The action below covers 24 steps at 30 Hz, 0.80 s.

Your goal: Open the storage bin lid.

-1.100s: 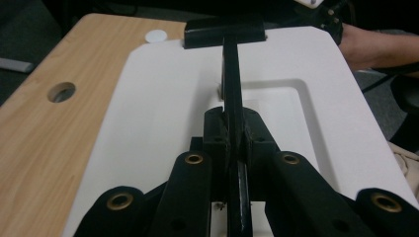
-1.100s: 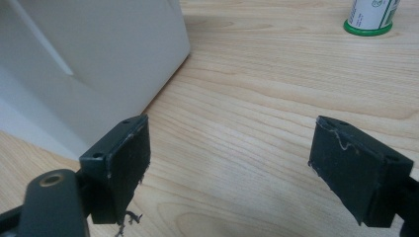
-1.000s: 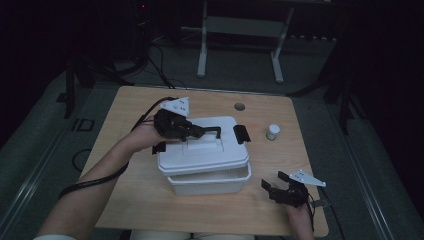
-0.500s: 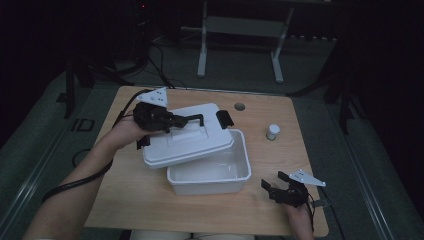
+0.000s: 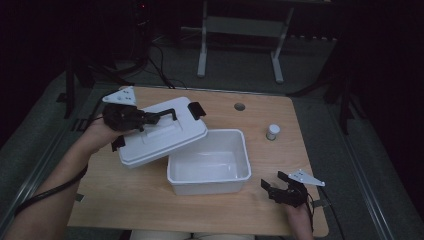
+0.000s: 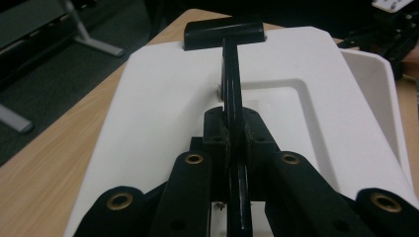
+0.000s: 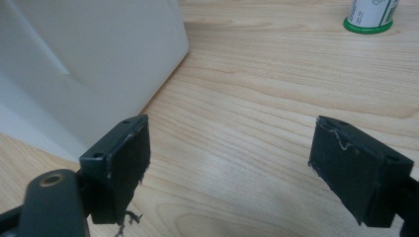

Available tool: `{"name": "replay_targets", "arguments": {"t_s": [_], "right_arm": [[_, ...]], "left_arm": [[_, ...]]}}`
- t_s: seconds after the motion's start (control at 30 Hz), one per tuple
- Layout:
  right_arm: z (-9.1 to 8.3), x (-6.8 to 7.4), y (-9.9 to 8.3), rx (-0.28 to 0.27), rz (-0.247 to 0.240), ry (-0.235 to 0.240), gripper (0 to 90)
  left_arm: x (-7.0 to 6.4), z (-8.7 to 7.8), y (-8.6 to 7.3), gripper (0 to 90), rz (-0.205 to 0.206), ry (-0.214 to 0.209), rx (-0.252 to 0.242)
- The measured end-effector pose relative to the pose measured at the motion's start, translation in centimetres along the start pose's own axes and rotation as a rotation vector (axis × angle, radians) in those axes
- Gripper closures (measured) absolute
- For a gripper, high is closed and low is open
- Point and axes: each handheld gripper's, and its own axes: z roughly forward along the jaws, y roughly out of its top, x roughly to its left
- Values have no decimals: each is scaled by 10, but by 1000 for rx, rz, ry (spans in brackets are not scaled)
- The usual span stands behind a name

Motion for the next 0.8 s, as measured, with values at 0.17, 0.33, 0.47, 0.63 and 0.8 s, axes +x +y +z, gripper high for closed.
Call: {"name": "replay_targets", "arguments": {"t_s": [0.17,0.33,0.47,0.63,0.8], "right_arm": [[1,0,0,1,-2,-3,156],[1,0,0,3,-1,-5,156],[1,1,0,4,-3,-5,156],[1,1,0,4,-5,-4,156],[2,1,0,6,-3,-5,156]], "left_arm": [[9,-17,-18,833,-37,49,1],[15,-35,-37,833,-70,104,-20],[18,-43,-54,833,-104,137,-28],[20,-46,-77,833,-135,172,-24],[22,-47,-101,833,-173,202,-35]]}}
